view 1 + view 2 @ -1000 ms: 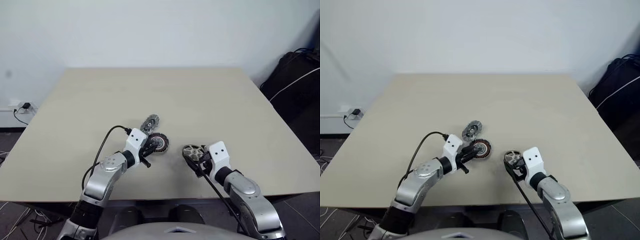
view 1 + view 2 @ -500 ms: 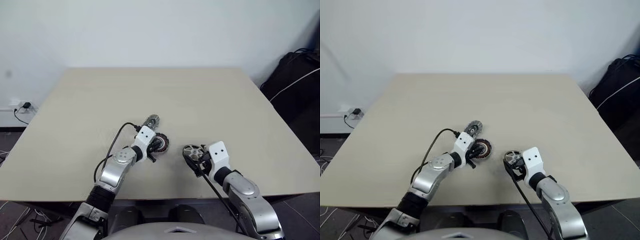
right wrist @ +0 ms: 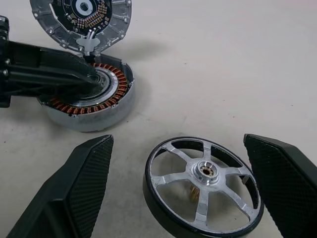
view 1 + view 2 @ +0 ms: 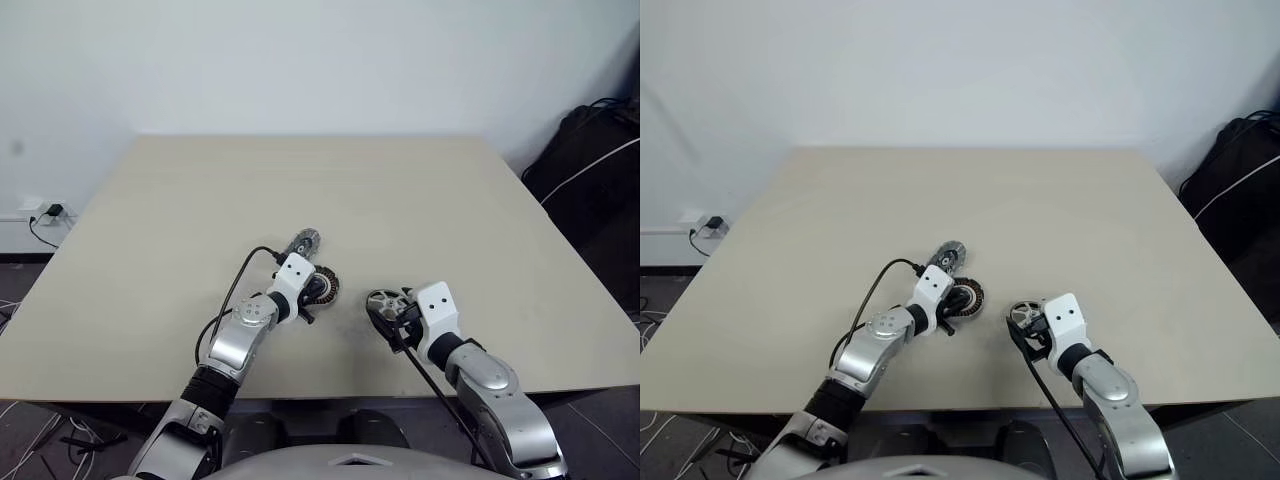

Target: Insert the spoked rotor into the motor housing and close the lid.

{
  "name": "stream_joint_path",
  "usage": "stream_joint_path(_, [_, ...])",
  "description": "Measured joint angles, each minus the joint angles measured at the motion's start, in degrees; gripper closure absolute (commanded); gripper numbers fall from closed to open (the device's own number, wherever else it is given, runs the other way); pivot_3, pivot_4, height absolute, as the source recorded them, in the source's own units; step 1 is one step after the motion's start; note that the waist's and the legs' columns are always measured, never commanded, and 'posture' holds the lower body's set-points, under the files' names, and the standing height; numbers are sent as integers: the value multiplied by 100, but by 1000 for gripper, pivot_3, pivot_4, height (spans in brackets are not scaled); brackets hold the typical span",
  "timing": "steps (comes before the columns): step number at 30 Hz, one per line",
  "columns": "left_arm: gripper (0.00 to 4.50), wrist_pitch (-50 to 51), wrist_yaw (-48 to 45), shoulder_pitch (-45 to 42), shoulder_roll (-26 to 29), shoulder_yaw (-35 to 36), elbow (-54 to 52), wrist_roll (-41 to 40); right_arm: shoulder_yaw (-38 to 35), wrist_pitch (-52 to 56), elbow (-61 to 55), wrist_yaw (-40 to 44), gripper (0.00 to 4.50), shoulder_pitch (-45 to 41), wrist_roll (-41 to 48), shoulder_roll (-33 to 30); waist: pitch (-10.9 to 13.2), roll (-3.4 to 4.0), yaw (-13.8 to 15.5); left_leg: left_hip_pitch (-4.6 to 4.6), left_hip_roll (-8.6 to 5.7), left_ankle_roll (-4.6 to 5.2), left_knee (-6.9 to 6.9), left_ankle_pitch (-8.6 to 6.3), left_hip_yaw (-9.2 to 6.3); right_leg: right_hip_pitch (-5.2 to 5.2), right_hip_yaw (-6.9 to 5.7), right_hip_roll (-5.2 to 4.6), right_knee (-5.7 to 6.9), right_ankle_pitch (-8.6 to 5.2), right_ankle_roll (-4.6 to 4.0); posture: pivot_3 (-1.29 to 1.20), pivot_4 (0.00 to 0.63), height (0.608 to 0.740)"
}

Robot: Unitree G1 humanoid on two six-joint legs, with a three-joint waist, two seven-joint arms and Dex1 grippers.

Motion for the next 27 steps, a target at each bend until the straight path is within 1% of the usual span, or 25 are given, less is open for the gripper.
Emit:
stream_joint_path(2, [1484, -25, -3, 1, -25, 24, 8, -12, 0, 0, 0, 6, 0, 0, -3, 1, 0, 0, 0, 0, 0, 1, 0, 0, 0, 0, 0, 0, 0, 0, 0, 0, 0, 740])
stream_joint_path(5, [1484, -45, -61, 25, -56, 73, -72, -80, 0, -1, 0, 25, 0, -4, -5, 2, 1, -1, -1, 0, 0, 0, 1, 0, 0, 1, 0, 0, 0, 0, 0, 0, 0, 740])
stream_joint_path(8, [2126, -46, -117, 104, -53, 110, -352, -183, 1, 0, 0, 30, 0, -8, -5, 4, 1, -1, -3, 0, 0, 0, 1, 0, -1, 0, 0, 0, 0, 0, 0, 0, 0, 740])
stream_joint_path(12, [3456, -36, -205, 303, 42, 121, -896, -252, 0, 3, 0, 48, 0, -46, 9, 12, 1, -1, -10, 1, 0, 0, 2, 0, 0, 1, 0, 0, 1, 0, -1, 0, 0, 740])
stream_joint_path(15, [4423, 1, -271, 532, 159, 129, -1216, -311, 16, 34, -1, 108, 639, -87, 32, 21, 1, -1, -12, 1, 0, 0, 1, 0, -1, 1, 0, 0, 1, 0, -1, 0, 0, 740])
stream_joint_path(16, [4500, 21, -286, 633, 199, 139, -1326, -333, 44, 80, -1, 114, 940, -116, 31, 21, 1, 0, -15, 1, 1, 0, 1, 0, -1, 1, 0, 0, 1, -1, -2, 0, 0, 740])
stream_joint_path(18, [4500, 87, -310, 828, 304, 160, -1536, -413, 121, 164, 0, 113, 1677, -188, 18, 19, 1, -1, -15, 1, 1, 0, 1, 0, -1, 0, 0, 0, 1, -1, -2, 0, 0, 740])
stream_joint_path(19, [4500, 98, -315, 915, 367, 192, -1618, -430, 183, 247, 4, 113, 1934, -267, -3, 17, 1, -1, -16, 2, 1, 0, 2, 0, -1, 0, 0, 0, 1, -1, -2, 0, 0, 740])
stream_joint_path(21, [4500, 107, -298, 1095, 451, 295, -1794, -472, 304, 369, 12, 110, 2633, -438, -77, 7, 1, -1, -17, 2, 1, 2, 2, -1, -2, 0, 0, -1, 1, -1, -2, 0, 0, 740])
stream_joint_path(24, [4500, 134, -245, 1394, 555, 505, -2044, -557, 533, 595, 54, 110, 3571, -803, -136, 21, 2, -1, -19, 2, 1, 3, 2, -2, -2, 0, 0, -2, 1, -1, -2, 0, 0, 740])
stream_joint_path(25, [4500, 144, -227, 1496, 571, 573, -2111, -620, 627, 693, 61, 112, 3982, -961, -147, 43, 3, -2, -18, 2, 1, 2, 2, -2, -2, -1, 0, -2, 1, -1, -2, 0, 0, 740])
stream_joint_path(26, [4500, 159, -213, 1575, 590, 603, -2170, -646, 708, 782, 66, 114, 4266, -1092, -157, 62, 4, -3, -18, 2, 1, 2, 1, -1, -2, -2, 0, -2, 1, -1, -3, 0, 0, 740])
stream_joint_path(27, [4500, 200, -182, 1666, 612, 643, -2233, -658, 826, 913, 71, 113, 4449, -1281, -185, 90, 4, -4, -17, 2, 1, 1, 0, -1, -2, -2, 0, -2, 1, -1, -3, 0, 0, 740])
